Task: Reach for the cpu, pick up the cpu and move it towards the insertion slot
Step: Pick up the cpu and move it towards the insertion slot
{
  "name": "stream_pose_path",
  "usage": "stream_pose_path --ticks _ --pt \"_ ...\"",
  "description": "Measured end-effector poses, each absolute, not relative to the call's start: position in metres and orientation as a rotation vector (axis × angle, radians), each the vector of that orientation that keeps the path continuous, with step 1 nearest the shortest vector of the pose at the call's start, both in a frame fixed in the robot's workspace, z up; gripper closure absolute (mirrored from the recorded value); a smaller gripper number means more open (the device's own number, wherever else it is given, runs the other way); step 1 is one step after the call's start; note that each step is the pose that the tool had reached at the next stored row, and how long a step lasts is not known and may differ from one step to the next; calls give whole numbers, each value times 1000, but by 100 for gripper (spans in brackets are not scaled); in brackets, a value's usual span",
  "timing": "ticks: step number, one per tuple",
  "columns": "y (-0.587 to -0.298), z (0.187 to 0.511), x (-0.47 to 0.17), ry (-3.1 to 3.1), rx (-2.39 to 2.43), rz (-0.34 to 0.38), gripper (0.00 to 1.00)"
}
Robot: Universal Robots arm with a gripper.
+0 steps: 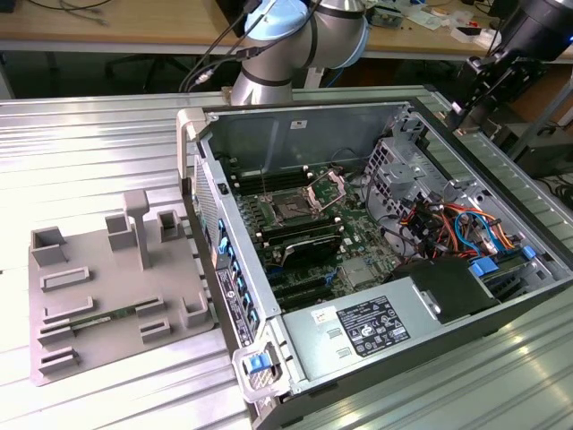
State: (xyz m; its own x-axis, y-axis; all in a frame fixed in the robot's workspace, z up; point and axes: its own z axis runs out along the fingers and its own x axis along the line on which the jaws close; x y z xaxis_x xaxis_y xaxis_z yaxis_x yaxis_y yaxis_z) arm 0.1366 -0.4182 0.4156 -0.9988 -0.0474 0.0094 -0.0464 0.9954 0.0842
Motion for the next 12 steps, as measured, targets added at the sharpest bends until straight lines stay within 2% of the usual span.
stream_pose_path --ticks 12 --pt "-418 415 131 -3127 74 -132 45"
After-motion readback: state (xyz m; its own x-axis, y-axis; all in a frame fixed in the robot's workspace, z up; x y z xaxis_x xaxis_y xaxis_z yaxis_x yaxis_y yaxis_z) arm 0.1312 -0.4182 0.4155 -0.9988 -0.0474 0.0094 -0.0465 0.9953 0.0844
